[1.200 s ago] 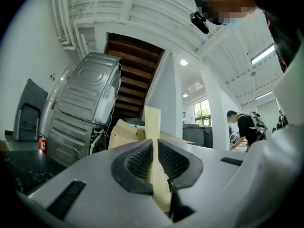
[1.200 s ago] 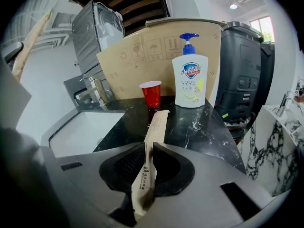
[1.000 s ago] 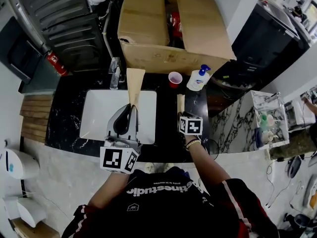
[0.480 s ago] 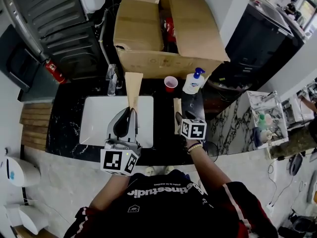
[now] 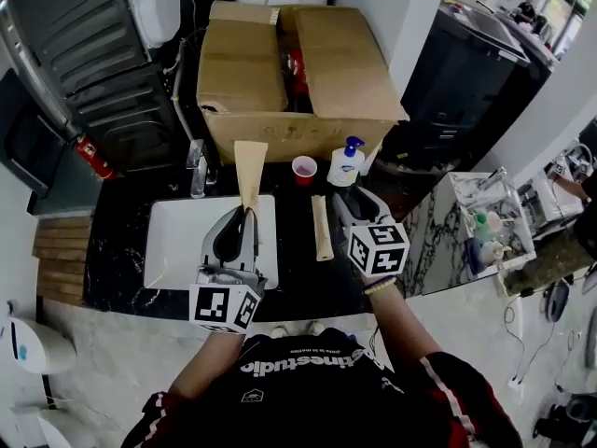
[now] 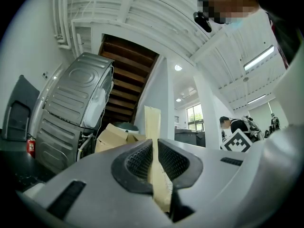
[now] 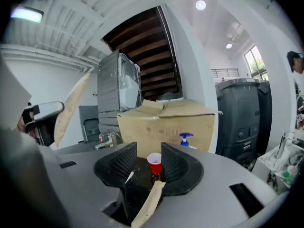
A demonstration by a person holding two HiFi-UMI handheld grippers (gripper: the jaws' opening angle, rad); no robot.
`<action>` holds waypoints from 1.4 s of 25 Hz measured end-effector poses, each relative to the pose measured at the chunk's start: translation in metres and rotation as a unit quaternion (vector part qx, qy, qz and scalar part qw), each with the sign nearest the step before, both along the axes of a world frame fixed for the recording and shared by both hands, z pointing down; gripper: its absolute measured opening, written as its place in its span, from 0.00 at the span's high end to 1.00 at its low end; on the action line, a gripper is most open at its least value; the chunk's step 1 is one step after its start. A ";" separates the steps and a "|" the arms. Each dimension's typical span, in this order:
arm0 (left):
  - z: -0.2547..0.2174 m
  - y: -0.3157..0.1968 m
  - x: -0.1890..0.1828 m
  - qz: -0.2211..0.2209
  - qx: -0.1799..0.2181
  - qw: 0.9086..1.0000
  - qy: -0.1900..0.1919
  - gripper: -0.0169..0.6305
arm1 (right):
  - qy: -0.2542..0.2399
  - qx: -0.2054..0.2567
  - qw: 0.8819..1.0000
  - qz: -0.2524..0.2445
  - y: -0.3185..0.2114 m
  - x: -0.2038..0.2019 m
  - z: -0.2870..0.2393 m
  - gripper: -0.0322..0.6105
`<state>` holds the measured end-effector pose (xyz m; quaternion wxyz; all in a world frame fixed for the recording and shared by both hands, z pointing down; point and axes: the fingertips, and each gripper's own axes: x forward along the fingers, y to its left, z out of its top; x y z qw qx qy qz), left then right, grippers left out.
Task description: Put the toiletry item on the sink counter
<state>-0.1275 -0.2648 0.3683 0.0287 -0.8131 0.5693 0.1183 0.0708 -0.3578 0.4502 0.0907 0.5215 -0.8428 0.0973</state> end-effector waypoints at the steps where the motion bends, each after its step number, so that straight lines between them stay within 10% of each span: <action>1: -0.002 -0.001 0.003 0.003 0.003 1.000 -0.001 0.91 | 0.000 0.012 1.000 -0.004 0.004 0.000 -0.011 0.67; 21: -0.009 0.008 0.033 0.028 0.009 1.000 0.001 0.91 | -0.030 0.208 0.976 -0.051 0.094 -0.016 -0.117 0.89; 35: 0.001 0.003 0.035 0.033 -0.004 0.999 -0.003 0.91 | -0.042 0.184 0.980 -0.068 0.096 -0.021 -0.105 0.89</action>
